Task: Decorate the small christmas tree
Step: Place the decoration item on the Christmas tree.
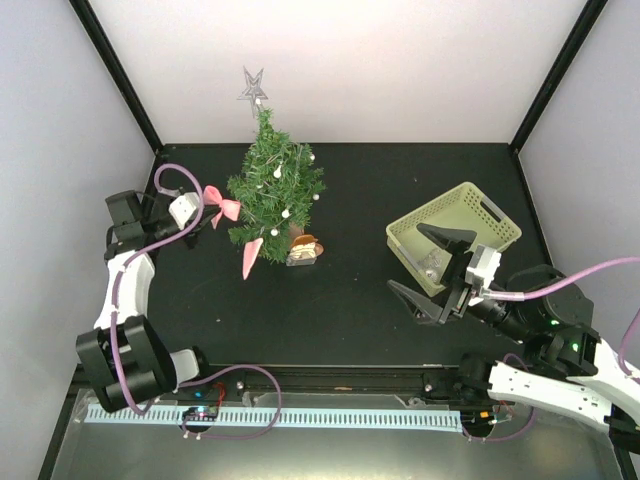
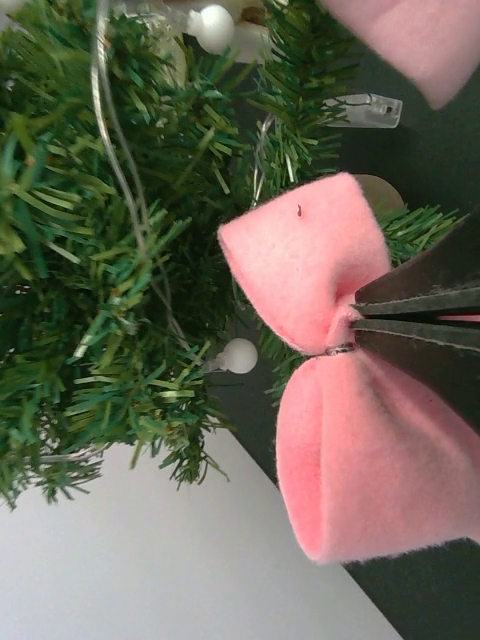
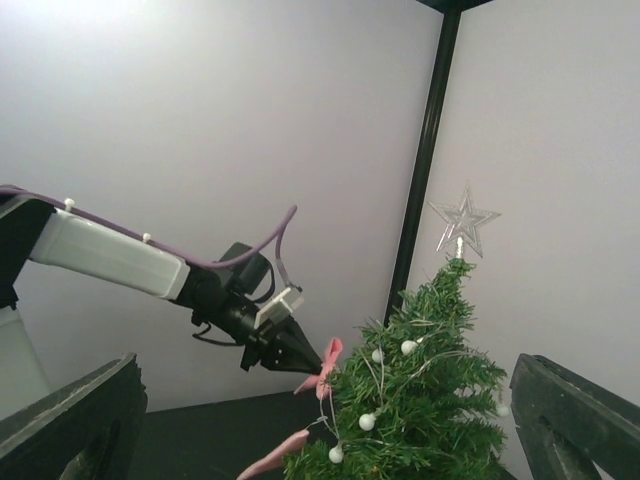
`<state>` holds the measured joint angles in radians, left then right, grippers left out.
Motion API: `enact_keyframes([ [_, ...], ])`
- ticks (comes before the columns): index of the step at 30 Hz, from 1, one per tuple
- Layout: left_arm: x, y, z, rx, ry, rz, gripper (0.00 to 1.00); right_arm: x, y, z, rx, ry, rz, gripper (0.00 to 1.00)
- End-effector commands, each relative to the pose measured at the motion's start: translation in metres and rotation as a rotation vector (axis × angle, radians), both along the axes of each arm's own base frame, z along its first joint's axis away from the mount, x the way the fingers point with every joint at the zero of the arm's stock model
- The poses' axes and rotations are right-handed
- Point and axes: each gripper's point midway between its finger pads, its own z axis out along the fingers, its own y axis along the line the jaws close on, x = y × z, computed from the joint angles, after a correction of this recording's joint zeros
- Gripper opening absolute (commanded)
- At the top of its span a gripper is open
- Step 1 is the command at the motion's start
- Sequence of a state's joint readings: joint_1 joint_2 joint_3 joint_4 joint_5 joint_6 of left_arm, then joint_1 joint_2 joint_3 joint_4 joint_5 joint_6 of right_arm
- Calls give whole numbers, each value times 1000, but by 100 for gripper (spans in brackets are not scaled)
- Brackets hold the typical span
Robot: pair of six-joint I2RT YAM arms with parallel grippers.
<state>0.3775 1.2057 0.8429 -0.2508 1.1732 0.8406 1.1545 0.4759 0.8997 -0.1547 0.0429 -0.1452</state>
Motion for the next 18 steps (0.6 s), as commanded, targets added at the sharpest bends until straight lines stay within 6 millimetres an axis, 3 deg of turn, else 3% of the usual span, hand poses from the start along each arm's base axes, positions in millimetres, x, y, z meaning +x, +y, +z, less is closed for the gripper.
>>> enact_keyframes([
  [1, 9, -11, 10, 5, -82, -95, 2, 1, -5, 13, 13, -26, -22, 100],
  [12, 28, -35, -13, 6, -50, -202, 1, 10, 6, 5, 1, 11, -36, 100],
  [18, 35, -41, -11, 20, -66, -224, 2, 14, 13, 4, -1, 24, -38, 100],
])
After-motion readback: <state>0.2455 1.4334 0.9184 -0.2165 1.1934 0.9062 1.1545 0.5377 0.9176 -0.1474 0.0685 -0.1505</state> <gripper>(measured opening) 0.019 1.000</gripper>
